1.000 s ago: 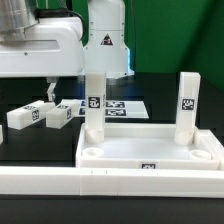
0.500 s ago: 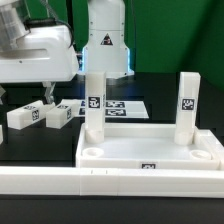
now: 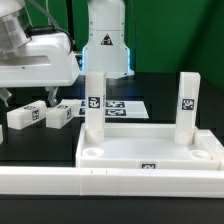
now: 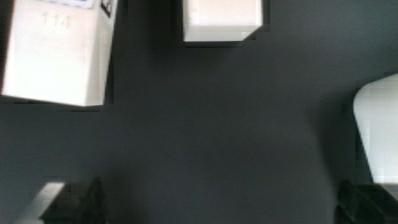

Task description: Assemble desk

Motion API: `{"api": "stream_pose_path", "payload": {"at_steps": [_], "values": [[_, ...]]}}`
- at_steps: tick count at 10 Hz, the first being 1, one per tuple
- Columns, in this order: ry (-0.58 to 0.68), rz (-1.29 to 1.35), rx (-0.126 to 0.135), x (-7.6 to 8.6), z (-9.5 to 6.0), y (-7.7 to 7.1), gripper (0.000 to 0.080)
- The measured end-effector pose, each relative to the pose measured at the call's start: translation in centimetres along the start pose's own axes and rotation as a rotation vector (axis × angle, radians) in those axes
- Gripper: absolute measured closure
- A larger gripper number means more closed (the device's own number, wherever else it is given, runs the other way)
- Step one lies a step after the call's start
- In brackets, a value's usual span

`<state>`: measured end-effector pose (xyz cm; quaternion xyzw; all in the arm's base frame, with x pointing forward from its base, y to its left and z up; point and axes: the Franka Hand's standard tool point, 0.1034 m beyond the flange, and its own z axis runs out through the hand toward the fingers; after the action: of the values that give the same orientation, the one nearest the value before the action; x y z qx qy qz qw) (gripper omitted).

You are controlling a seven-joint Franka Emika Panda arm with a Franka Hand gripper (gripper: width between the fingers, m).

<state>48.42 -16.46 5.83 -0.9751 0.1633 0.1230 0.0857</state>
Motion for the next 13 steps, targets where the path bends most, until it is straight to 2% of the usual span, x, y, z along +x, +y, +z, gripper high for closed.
{"api": "stream_pose_path", "payload": {"at_steps": [1, 3, 6, 9, 11, 12, 13], "values": [[-0.003, 0.005, 0.004, -0.2, 0.1, 0.0, 0.0151], [-0.032, 0.088, 0.058, -2.0, 1.6, -0.1, 0.0151], [-0.08, 0.098, 0.073, -2.2, 1.8, -0.3, 0.0151], [-0.263, 0.09, 0.119, -3.0, 2.3, -0.8, 0.0151], [-0.361, 0.084, 0.137, -2.9, 2.5, -0.9, 0.0151], [-0.442, 0.081, 0.15, -3.5, 2.7, -1.0, 0.0151], [-0.501, 0.077, 0.15, -3.5, 3.0, -0.8, 0.0151]]}}
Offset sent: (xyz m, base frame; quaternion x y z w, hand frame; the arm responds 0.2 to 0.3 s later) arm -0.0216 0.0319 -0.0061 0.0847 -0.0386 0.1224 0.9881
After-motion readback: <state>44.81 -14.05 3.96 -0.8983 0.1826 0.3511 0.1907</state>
